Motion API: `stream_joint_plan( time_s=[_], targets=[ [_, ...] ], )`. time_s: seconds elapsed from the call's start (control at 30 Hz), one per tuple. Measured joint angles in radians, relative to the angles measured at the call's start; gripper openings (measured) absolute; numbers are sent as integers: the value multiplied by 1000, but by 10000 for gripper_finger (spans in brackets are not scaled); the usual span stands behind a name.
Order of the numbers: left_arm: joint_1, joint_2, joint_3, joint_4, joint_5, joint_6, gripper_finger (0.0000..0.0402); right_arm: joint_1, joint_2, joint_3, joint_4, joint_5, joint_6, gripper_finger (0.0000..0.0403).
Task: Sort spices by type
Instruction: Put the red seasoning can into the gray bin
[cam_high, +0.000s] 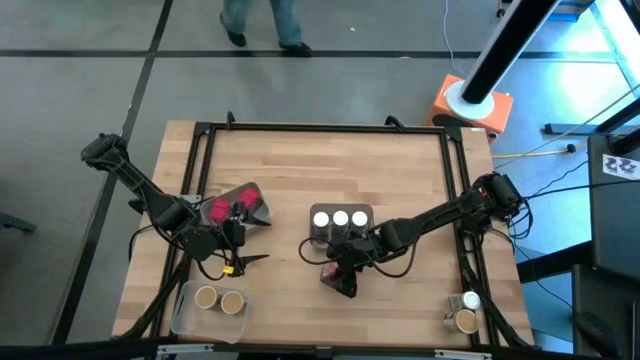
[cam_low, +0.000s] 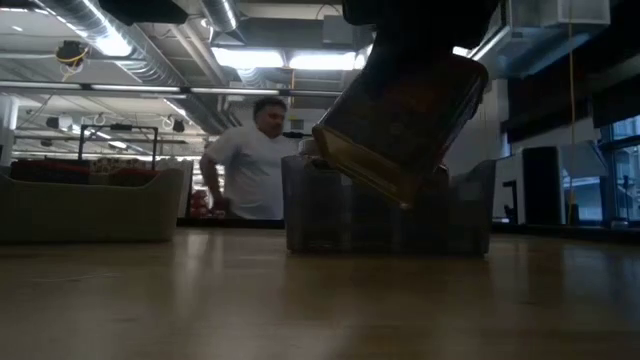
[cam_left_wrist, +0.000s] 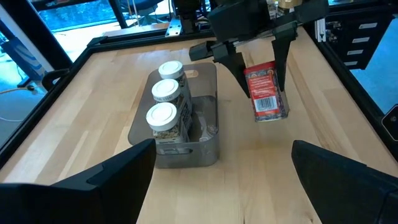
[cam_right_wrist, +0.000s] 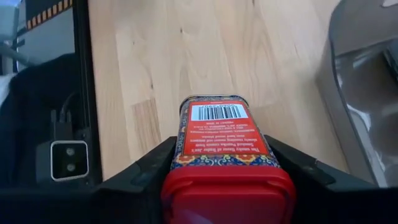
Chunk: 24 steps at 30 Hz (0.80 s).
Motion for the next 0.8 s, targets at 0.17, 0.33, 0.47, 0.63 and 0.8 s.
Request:
stream_joint_plan(
  time_s=[0.17, 0.33, 0.47, 0.63, 0.8],
  targets=[
    [0, 0, 0, 7, 0, 1, 359, -1, 0, 0, -27, -6, -36, 217],
    [0, 0, 0, 7, 0, 8, 359, -8, 0, 0, -138, 13, -42, 210],
    [0, 0, 0, 7, 0, 10, 359, -8, 0, 0, -233, 43, -38, 210],
    [11, 0, 0, 11, 0, 10, 359, -6, 12, 1, -214, 63, -40, 220],
    [24, 0, -5, 38, -1, 11, 359, -6, 66, 4, -175, 70, -64, 210]
  ],
)
